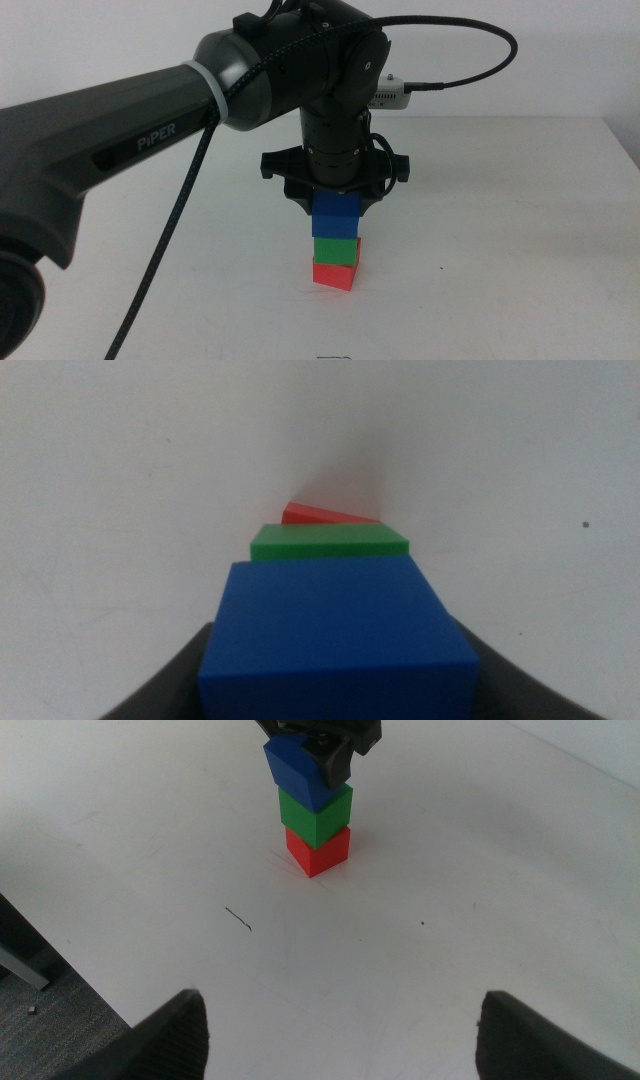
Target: Stack red cubes first, then green, then blue cubes in a specific spot.
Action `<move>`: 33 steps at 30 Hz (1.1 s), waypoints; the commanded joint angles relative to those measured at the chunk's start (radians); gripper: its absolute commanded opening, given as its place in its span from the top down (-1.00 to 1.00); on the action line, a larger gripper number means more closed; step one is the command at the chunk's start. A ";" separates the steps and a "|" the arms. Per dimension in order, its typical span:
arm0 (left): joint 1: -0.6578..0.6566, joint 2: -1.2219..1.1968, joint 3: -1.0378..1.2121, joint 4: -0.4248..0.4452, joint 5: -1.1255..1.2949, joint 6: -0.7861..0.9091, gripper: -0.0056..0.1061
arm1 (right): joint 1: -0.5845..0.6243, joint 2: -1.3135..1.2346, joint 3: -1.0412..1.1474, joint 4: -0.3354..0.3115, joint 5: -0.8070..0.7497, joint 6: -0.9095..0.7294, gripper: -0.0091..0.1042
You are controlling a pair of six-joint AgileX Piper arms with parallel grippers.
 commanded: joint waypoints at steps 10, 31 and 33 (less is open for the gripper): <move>-0.003 -0.026 -0.030 -0.005 -0.023 0.009 0.84 | -0.006 0.003 -0.021 -0.012 -0.061 -0.010 -0.82; -0.002 -0.118 -0.030 0.034 0.001 0.017 -0.78 | -0.006 0.003 -0.021 -0.012 -0.061 -0.010 -0.82; -0.002 -0.152 -0.030 0.035 0.015 0.017 -0.78 | -0.006 0.003 -0.021 -0.012 -0.061 -0.010 -0.82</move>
